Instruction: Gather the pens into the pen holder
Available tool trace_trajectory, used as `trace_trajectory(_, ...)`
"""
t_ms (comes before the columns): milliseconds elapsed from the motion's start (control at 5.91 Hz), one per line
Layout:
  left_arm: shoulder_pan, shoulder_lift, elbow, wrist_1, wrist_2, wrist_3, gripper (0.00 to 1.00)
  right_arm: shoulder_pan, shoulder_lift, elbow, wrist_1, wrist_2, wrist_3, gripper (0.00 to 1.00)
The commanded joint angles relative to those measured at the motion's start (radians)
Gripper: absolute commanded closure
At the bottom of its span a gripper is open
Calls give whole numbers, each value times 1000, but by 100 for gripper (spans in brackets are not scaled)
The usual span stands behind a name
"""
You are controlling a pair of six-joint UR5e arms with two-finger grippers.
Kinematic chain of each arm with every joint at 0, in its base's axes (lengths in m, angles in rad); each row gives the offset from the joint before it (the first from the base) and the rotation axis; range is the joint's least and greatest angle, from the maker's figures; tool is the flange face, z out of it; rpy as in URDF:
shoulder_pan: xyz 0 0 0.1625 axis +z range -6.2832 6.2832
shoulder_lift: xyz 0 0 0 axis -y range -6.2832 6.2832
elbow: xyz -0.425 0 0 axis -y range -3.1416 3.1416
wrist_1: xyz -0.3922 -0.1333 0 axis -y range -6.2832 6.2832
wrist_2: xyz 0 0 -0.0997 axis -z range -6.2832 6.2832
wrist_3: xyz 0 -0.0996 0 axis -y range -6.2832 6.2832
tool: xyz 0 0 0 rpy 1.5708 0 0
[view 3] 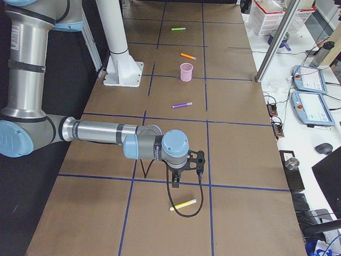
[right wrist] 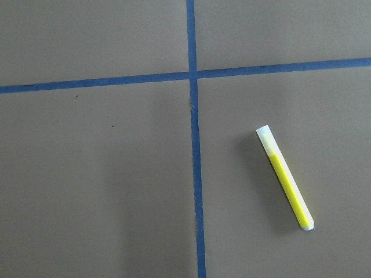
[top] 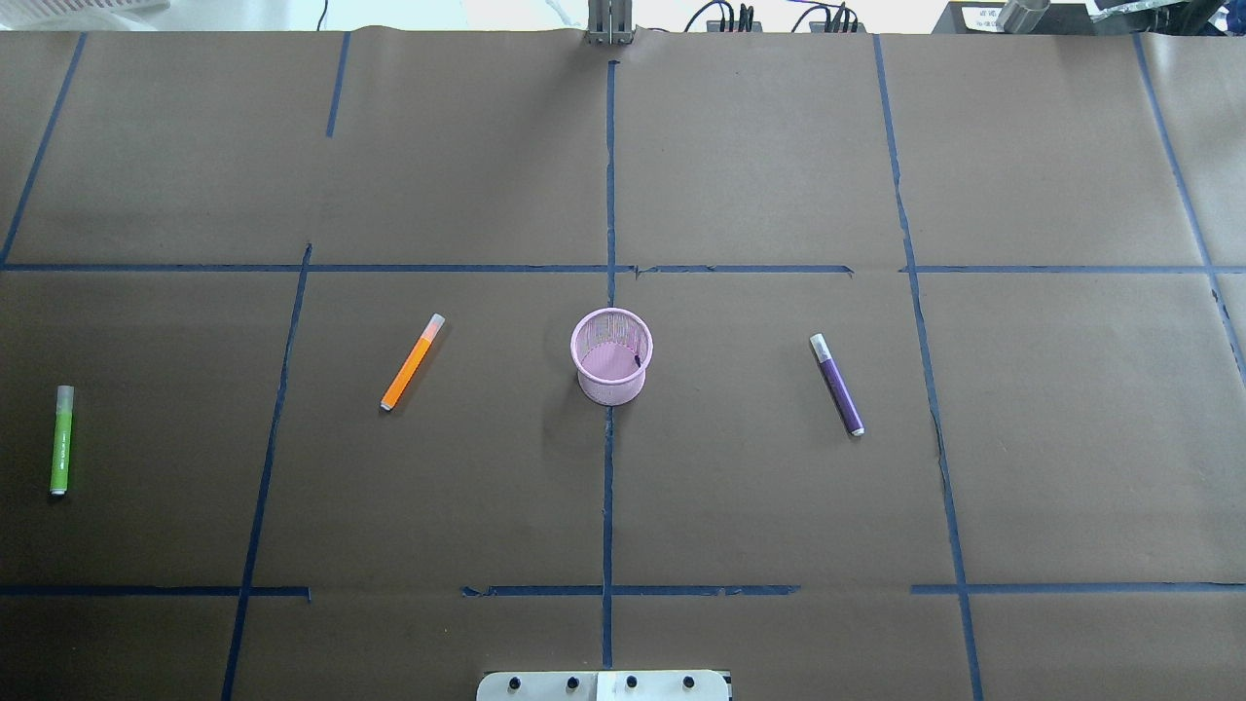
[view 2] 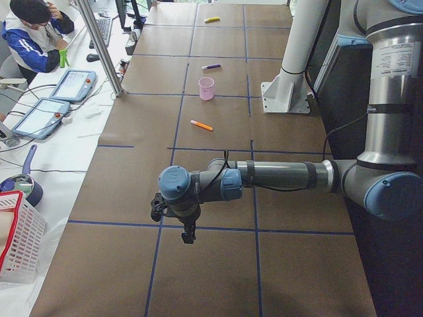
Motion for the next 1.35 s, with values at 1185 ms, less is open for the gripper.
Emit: trace_trajectory(1185,262,7,-43,-512,-25,-569,0,0,4,46,3,-3,-5,0)
